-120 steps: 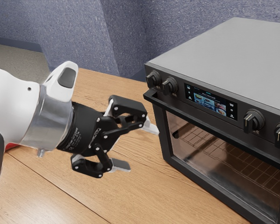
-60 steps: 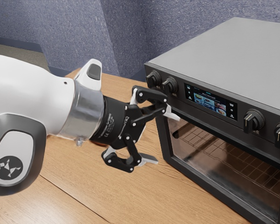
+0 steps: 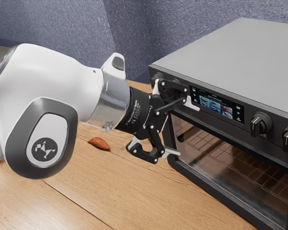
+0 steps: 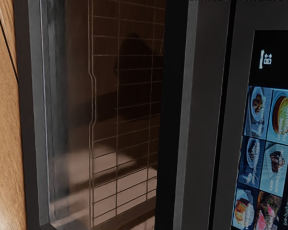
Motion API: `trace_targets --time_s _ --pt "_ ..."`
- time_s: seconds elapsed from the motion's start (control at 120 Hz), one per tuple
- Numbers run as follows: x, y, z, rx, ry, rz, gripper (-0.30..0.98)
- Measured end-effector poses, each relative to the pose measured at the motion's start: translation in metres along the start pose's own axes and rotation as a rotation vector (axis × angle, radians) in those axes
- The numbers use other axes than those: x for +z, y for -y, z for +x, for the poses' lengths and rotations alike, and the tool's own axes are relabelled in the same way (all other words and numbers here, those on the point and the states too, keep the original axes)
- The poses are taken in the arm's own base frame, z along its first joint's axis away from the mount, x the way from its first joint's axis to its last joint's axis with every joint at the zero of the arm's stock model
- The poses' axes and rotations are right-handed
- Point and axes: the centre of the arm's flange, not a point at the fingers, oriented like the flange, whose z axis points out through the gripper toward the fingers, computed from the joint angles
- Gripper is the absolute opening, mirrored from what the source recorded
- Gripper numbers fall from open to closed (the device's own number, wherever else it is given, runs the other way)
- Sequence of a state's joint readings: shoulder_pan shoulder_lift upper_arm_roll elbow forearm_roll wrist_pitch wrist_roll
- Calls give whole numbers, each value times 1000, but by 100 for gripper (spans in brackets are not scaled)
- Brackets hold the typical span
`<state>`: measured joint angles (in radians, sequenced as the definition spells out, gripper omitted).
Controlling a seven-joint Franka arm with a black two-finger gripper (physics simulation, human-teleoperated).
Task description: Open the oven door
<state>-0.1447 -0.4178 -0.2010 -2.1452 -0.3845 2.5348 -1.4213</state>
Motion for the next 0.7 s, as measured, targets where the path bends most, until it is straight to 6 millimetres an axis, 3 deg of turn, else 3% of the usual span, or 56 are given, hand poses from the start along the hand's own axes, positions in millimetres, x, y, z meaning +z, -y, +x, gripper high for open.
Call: trace_targets --time_s 0.7 --pt "26 -16 20 -19 -4 18 68"
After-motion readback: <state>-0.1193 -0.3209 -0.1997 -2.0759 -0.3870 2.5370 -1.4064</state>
